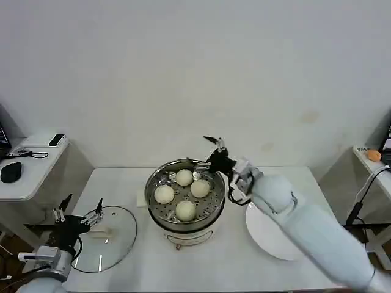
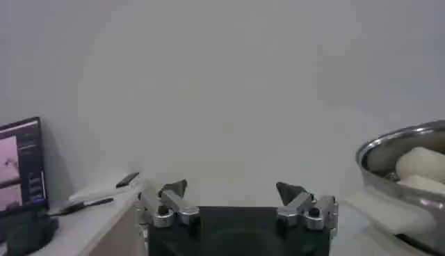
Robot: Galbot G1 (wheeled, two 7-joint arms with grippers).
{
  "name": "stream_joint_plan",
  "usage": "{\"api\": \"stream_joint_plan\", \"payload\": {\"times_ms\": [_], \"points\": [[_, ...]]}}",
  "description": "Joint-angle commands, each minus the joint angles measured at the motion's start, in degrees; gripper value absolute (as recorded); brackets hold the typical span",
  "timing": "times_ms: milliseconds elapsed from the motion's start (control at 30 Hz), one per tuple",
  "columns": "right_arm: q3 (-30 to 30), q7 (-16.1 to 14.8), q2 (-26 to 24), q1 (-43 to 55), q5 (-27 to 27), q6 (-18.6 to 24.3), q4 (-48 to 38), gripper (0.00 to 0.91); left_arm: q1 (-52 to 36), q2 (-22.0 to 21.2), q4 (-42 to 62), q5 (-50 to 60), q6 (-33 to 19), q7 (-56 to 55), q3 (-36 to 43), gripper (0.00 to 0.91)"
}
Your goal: Take steamed baozi put them in steamer then cover it.
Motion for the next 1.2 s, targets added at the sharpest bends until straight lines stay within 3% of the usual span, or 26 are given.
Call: {"api": "stream_joint_plan", "payload": {"times_ms": [33,200,400,533,800,1200], "points": [[45.85,-5.68,21.27,-40.38,-12.76,13.63,9.61,0.907,0.58,-0.45,1.44,13.50,-1.99,-0.04,1.31,0.907],[53.02,-6.98,26.96,-49.69,-12.68,14.82,13.69,0.907,1.89,1.12,4.60,30.24,-3.41,1.98,2.43,0.907],[61.33,-6.37,26.63,-58.19,-12.12,16.61,16.00,0.907,2.09,2.13,11.06,52.68,-7.74,-0.78,1.12,0.907],[64.54,-6.16,27.45,-59.39,-10.59,17.70,15.44,0.907,3.90,2.52,12.84,59.51,-9.57,-3.05,-1.29,0.907],[65.61,-5.72,29.17,-59.81,-9.35,17.56,15.63,0.907,6.21,3.24,17.20,67.83,-12.11,-5.46,-1.46,0.907],[63.62,-5.90,31.05,-59.98,-12.12,17.90,15.66,0.907,2.69,3.27,20.08,69.86,-11.36,-4.35,3.48,0.907]]}}
